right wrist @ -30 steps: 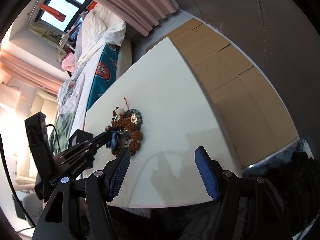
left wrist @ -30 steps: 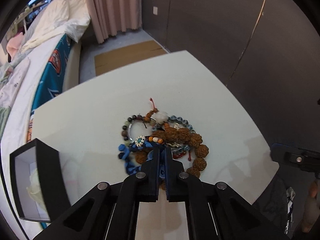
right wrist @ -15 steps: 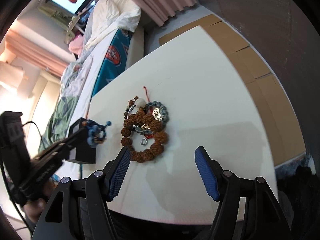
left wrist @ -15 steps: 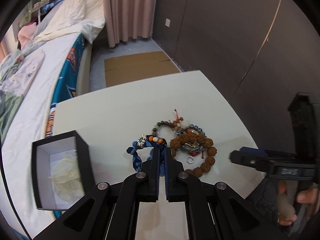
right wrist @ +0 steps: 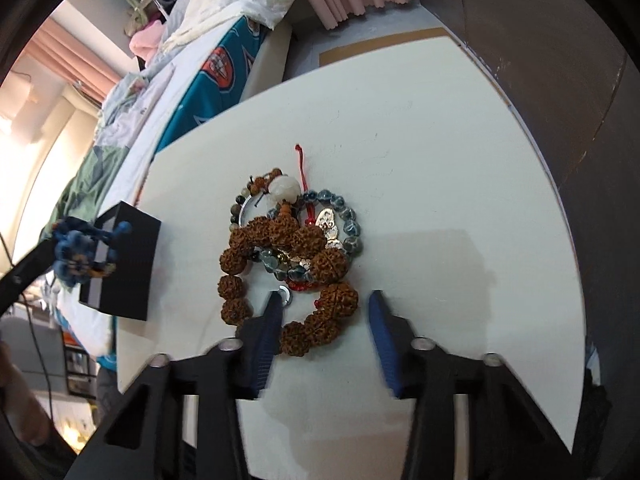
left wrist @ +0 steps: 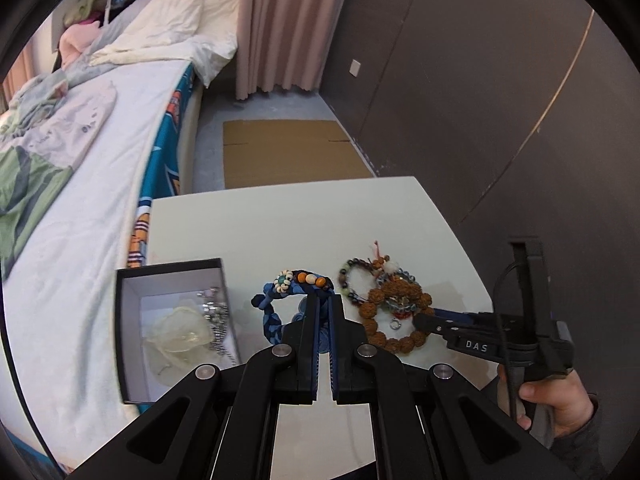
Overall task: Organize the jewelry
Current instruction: 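Carry the blue bracelet into the box with the left tool while the right tool grasps the brown bead bracelet, then lower the brown bead bracelet into the box and open the right tool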
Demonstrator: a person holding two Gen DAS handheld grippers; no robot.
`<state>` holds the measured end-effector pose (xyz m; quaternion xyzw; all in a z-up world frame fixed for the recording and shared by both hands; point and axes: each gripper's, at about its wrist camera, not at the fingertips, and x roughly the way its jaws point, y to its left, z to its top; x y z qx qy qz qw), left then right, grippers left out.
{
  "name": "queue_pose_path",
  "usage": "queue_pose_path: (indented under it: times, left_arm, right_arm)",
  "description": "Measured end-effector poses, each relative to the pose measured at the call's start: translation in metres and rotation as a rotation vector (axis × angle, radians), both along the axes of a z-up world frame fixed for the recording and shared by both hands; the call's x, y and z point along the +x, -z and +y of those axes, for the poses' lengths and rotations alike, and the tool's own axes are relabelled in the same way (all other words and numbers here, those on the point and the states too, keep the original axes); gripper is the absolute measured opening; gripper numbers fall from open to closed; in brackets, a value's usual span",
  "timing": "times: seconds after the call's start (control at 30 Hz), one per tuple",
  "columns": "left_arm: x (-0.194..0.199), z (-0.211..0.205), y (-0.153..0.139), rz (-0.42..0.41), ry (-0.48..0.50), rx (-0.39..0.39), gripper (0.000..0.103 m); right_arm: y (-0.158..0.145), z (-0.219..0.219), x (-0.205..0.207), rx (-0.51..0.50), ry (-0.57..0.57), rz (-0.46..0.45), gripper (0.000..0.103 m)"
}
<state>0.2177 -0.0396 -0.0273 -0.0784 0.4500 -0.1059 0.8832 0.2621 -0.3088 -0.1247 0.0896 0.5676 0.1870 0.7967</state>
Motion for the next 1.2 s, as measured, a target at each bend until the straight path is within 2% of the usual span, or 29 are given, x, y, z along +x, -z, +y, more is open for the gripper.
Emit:
queue_pose_path:
  times: [0.13,0.3,0.47,0.7,0.8,0.87,0.93,0.97,1.0,1.2]
  left_arm:
    - [-0.001,0.018,-0.007,-0.016,-0.04,0.017,0.003]
    - [-0.004,0.038,-0.01,-0.027,-0.084,0.019,0.003]
    - [-0.006,0.058,-0.006,-0.02,-0.121,0.024,0.003]
    - [-0.003,0.075,0.002,0.002,-0.168,-0.002,0.004]
    - [0.003,0.079,0.006,0.036,-0.17,-0.026,0.007]
    - [0.002,0.081,0.005,0.032,-0.165,-0.043,0.016]
    - [-0.001,0.086,0.003,0.015,-0.186,-0.044,0.057]
    - [-0.003,0.089,0.001,0.002,-0.196,-0.046,0.064]
    - [-0.006,0.093,0.0,-0.015,-0.207,-0.049,0.067]
    - [-0.013,0.113,-0.004,-0.022,-0.249,-0.05,0.067]
  right_arm:
    - [-0.005,-0.002,0.0,0.017,0.007,-0.019,0.02]
    - [-0.018,-0.003,-0.002,0.083,0.016,-0.038,0.02]
    - [-0.047,0.008,-0.009,0.153,-0.02,-0.09,0.02]
    - [-0.083,0.029,-0.013,0.176,-0.059,-0.158,0.02]
    - [-0.094,0.037,-0.014,0.183,-0.072,-0.174,0.02]
    - [-0.1,0.042,-0.015,0.186,-0.082,-0.183,0.02]
    - [-0.104,0.049,-0.015,0.185,-0.091,-0.189,0.02]
    - [-0.105,0.051,-0.016,0.187,-0.097,-0.19,0.02]
    - [-0.107,0.055,-0.016,0.192,-0.107,-0.192,0.02]
    - [-0.121,0.083,-0.019,0.205,-0.162,-0.209,0.02]
